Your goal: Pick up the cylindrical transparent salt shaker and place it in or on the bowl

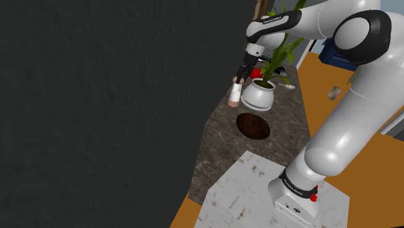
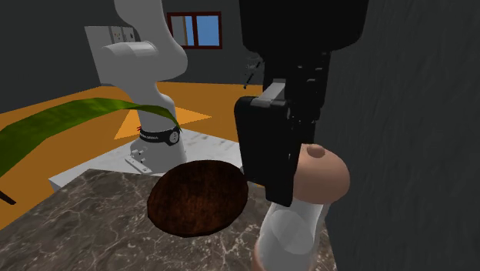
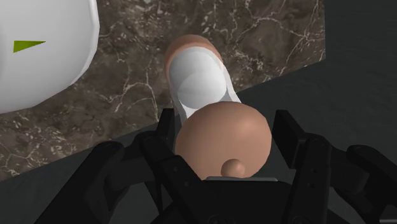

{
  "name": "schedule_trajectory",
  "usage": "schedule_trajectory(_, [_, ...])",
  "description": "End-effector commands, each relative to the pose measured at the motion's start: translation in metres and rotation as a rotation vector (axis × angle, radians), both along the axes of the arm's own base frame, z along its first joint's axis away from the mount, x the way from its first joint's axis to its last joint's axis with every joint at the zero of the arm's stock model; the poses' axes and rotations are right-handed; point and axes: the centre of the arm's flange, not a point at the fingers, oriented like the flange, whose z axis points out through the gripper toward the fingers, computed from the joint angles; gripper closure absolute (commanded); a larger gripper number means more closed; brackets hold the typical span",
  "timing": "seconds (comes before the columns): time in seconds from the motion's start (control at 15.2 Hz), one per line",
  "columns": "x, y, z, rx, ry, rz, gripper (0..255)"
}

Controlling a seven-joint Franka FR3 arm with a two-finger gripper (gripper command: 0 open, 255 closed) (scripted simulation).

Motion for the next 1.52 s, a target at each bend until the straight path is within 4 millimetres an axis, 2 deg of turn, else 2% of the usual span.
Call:
schedule_trajectory(0.0, [0.000, 0.000, 0.011, 0.000, 0.000, 0.000, 255])
schedule_trajectory(0.79, [0.000, 0.000, 0.074, 0.000, 0.000, 0.000, 255])
schedule_trajectory(1.45, [-0.118, 0.044, 0.114, 0.000, 0.000, 0.000, 255])
